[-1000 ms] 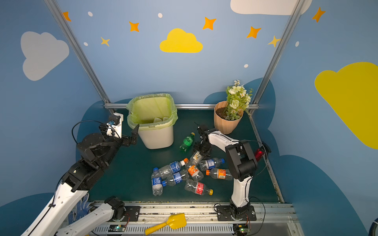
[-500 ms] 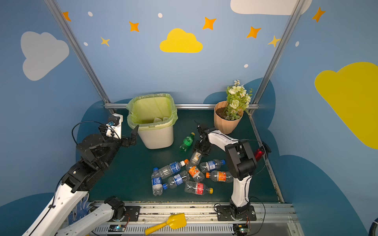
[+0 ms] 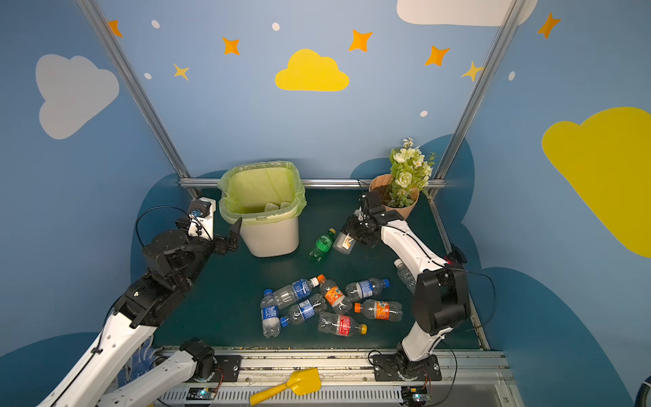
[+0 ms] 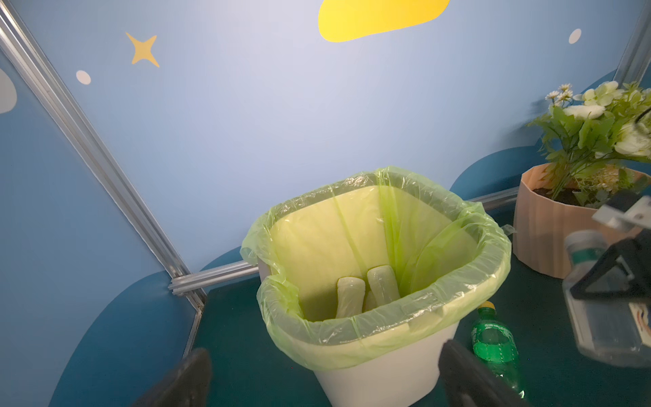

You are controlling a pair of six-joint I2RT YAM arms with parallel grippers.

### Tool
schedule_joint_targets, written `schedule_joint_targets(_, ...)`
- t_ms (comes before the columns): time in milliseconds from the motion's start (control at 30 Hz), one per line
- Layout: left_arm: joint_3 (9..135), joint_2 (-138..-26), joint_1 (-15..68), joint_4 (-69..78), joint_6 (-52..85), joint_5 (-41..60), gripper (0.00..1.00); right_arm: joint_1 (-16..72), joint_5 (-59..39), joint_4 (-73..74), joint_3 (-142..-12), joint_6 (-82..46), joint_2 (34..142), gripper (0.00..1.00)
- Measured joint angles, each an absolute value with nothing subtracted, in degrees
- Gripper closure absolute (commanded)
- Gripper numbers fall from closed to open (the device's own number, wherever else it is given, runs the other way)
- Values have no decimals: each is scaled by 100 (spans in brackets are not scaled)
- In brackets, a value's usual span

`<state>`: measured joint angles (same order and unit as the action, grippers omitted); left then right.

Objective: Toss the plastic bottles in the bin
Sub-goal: 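Close the right gripper on the green-label bottle and lift it, then carry the bottle over the bin with the right gripper and release it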

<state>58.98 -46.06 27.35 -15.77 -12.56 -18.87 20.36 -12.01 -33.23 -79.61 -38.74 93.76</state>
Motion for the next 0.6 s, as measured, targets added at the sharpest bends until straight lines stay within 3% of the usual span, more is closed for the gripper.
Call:
schedule_joint_targets(367,5518,-4447,2480,-1402,-458,-2985,0,1925,-692,-2222,-9076,-3092,8250,43)
schedule_joint_targets(600,5360,-4259,1861,-1673,434,-3312,0,2394,-762,-1369,-10171,-2930,8315,41)
